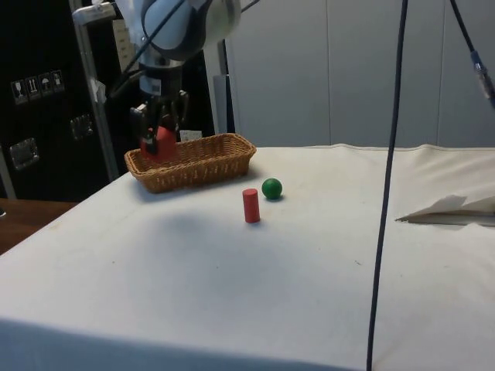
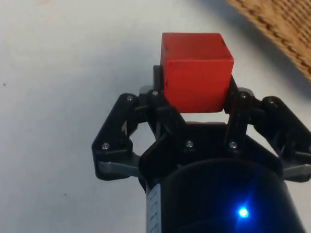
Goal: Pick up the object to the left of the cylinder and place it into the basket.
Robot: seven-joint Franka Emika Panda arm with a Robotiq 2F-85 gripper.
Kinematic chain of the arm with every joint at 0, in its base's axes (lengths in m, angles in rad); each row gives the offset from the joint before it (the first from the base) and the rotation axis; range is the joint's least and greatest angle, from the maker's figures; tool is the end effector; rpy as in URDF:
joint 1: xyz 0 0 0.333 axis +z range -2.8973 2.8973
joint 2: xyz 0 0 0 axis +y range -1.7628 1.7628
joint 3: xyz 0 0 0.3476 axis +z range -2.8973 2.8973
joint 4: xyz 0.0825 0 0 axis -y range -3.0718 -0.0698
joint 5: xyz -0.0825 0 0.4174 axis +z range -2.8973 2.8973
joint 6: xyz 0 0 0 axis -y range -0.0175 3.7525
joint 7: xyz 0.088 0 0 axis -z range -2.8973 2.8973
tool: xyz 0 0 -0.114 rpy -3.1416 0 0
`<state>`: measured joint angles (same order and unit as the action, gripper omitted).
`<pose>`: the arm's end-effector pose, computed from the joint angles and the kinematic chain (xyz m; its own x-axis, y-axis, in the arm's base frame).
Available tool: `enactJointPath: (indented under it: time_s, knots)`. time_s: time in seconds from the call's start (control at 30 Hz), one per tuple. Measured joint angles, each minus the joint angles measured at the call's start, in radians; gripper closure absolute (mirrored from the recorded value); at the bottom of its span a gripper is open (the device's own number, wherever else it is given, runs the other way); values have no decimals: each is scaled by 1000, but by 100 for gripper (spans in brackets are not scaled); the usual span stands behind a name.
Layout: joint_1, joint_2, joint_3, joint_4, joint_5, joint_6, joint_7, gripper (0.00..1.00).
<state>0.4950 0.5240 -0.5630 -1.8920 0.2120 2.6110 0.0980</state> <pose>0.6969 -0.0192 0.2910 0.9317 -0.2091 0.2971 -0.2447 -0.9656 0.0877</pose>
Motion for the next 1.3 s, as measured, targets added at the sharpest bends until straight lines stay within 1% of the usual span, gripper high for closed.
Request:
enactJointPath:
  time_s: [0.07,0.33,0.37,0.53,0.63,0.77,0.83,0.87,0.9,1.0,1.07,1.1,1.2,1.23,1.3]
  knots:
    - [-4,14,-10,17,22,-3,-20,97]
    - [-13,38,-30,48,52,-15,-51,97]
    - [-16,45,-37,56,61,-19,-61,97]
    - [-25,63,-57,71,91,-20,-89,97]
    - [-27,68,-63,74,103,-20,-100,97]
    - [-34,78,-75,80,128,-21,-122,97]
    - [-38,86,-78,85,145,-21,-135,97]
    - [-43,96,-82,89,166,-21,-150,97]
    - [-45,101,-84,92,178,-21,-158,97]
    - [-47,107,-86,95,190,-21,-167,97]
    - [-51,122,-90,102,218,-22,-185,97]
    - [-56,139,-92,111,249,-22,-206,97]
    - [-62,166,-101,132,293,-23,-236,97]
    - [-62,166,-101,132,293,-23,-236,97]
    - [-65,183,-109,146,316,-28,-253,97]
